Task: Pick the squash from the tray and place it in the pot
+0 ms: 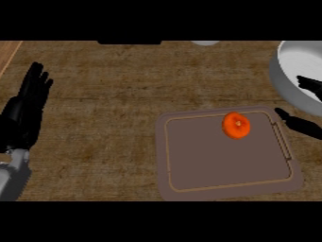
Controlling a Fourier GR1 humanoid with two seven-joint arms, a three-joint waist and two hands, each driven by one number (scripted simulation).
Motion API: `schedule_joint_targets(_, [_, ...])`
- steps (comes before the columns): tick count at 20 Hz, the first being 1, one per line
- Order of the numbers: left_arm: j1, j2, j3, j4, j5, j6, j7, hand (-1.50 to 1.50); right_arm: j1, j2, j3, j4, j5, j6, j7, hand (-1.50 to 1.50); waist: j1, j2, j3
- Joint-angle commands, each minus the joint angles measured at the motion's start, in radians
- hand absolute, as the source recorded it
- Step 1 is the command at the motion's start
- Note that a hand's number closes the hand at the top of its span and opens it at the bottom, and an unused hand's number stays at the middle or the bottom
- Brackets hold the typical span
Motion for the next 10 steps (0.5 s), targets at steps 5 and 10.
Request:
schedule_joint_targets(5, [-0.024, -0.059, 0.039, 0.018, -0.030, -0.019, 0.045, 0.00, -0.022, -0.078, -0.037, 0.024, 0.011, 0.147, -0.084, -1.50, -0.013, -0.010, -0.001])
schedule_joint_targets(10, [-0.009, -0.056, 0.033, 0.017, -0.029, -0.011, 0.048, 0.00, -0.042, -0.180, 0.114, -0.117, 0.086, 0.277, 0.216, -1.50, -0.014, -0.013, -0.004])
